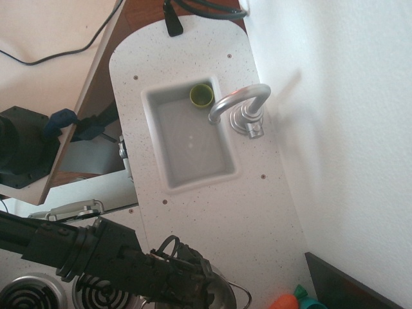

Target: Pick up pot

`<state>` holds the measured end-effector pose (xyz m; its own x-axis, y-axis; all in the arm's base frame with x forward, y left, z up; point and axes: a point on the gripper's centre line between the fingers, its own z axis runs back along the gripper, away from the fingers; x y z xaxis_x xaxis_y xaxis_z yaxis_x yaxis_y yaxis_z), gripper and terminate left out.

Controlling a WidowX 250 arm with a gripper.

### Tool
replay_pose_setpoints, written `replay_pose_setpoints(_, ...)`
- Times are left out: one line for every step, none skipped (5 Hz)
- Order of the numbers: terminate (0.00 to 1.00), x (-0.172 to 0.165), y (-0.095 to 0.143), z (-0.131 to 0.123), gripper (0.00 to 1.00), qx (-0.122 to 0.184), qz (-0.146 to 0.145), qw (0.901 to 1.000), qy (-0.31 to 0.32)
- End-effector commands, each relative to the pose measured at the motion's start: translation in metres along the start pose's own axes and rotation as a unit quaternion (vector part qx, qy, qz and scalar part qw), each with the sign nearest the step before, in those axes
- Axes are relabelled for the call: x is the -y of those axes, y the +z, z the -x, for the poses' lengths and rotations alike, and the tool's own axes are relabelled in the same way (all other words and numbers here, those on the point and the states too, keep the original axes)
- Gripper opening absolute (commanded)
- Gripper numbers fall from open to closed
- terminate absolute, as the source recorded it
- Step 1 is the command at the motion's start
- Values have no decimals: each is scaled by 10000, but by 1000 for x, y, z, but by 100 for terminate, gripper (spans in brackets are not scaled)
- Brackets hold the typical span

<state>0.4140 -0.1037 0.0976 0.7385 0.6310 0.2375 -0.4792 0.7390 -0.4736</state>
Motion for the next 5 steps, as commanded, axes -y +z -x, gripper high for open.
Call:
replay_pose_setpoints(0, 0, 0, 0, 100, 0, 0, 10000, 0)
replay_pose_setpoints(0, 2, -13, -1, 100, -511, -440, 9973, -278)
replay_pose_setpoints(0, -2, -21, 2, 100, -753, -712, 9935, -469)
replay_pose_setpoints(0, -5, -22, 3, 100, -719, -626, 9940, -528)
replay_pose_setpoints(0, -6, -22, 2, 100, -617, -564, 9951, -534)
